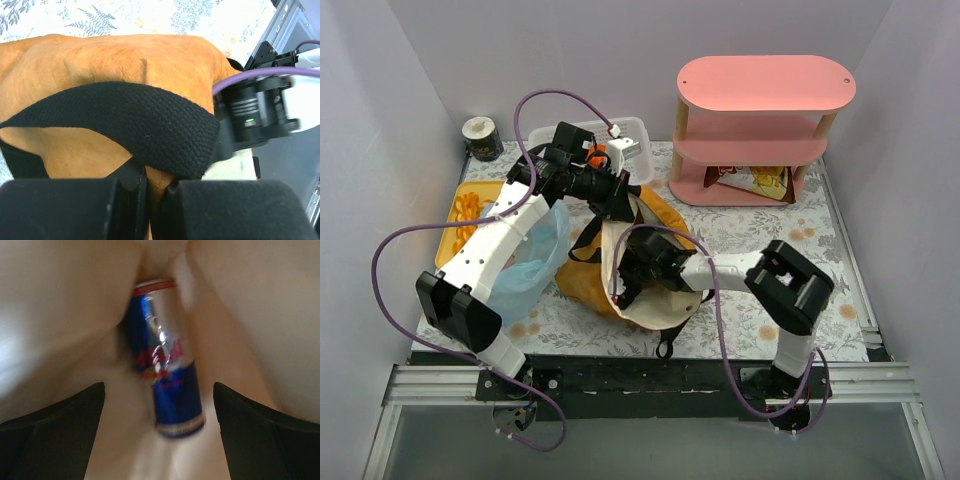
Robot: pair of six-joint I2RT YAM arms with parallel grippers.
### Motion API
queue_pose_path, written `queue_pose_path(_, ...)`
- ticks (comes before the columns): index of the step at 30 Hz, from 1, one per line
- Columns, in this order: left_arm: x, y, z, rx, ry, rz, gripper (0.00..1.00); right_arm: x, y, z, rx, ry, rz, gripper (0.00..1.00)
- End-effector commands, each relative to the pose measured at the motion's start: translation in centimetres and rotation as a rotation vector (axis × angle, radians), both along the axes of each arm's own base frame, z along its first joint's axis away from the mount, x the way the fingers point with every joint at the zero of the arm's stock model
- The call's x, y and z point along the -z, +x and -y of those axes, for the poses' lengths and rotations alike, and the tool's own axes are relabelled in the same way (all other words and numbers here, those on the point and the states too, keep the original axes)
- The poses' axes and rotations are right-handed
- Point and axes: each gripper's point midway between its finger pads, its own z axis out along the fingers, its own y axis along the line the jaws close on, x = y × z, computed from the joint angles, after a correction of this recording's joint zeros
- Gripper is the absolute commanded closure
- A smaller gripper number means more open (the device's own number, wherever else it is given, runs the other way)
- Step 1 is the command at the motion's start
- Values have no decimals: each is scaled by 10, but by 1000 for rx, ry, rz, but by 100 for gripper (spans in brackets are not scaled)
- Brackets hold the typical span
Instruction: Untie the knot of the grocery bags and take out the mixed food
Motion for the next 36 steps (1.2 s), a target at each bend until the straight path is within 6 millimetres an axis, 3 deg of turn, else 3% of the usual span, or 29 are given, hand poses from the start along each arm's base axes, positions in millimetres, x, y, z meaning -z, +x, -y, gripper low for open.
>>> queue_pose_path(1, -18, -17, 11, 127, -85, 21, 100, 1, 28, -39, 29, 49, -1, 5)
queue_pose_path(2, -17, -17, 11, 134, -83, 24, 100, -8, 37, -51, 34, 64, 10, 5)
queue_pose_path(3, -17, -17, 11, 136, -81, 25, 100, 12, 41, -55, 35, 18, -12, 7)
queue_pose_path(4, -17, -16, 11, 135, -80, 30, 100, 27, 39, -51, 28, -50, -42, 17)
queue_pose_path(6, -16, -13, 9, 131, -74, 33, 100, 27, 44, -55, 28, -66, -41, 31)
queue_pose_path(7, -16, -12, 8, 125, -71, 38, 100, 29, 42, -51, 22, -81, -46, 45)
queue_pose_path(9, -15, -9, 5, 110, -65, 44, 100, 20, 38, -42, 26, -87, -62, 59)
queue_pose_path(10, -14, -9, 4, 105, -66, 40, 100, 17, 35, -38, 25, -88, -68, 74)
queue_pose_path(13, -10, -4, 0, 87, -72, 51, 100, -5, 18, -18, 24, -61, -79, 88)
queue_pose_path(17, -8, 8, -3, 68, -86, 68, 100, -40, 2, 11, 69, -5, -120, 97)
queue_pose_path(18, -8, 9, -4, 66, -88, 69, 100, -63, 0, 18, 79, 38, -109, 99)
queue_pose_path(20, -1, 11, -6, 68, -84, 64, 100, -74, 0, 36, 126, 65, -138, 99)
queue_pose_path(21, 1, 9, -7, 70, -86, 64, 100, -96, -2, 43, 138, 123, -138, 99)
queue_pose_path(23, 3, 12, -7, 62, -90, 73, 100, -102, 4, 59, 191, 153, -139, 99)
queue_pose_path(24, 9, 10, -8, 60, -85, 62, 100, -120, -1, 65, 194, 198, -162, 99)
queue_pose_path(30, 16, 6, -17, 58, -59, 107, 100, -188, -14, 96, 249, 308, -175, 99)
queue_pose_path(31, 24, 3, -20, 52, -54, 96, 100, -186, -17, 103, 282, 295, -222, 99)
queue_pose_path(33, 20, 4, -23, 30, -75, 119, 100, -204, -16, 117, 327, 338, -232, 99)
queue_pose_path(36, 20, 5, -31, 10, -109, 105, 100, -206, -24, 129, 333, 342, -244, 99)
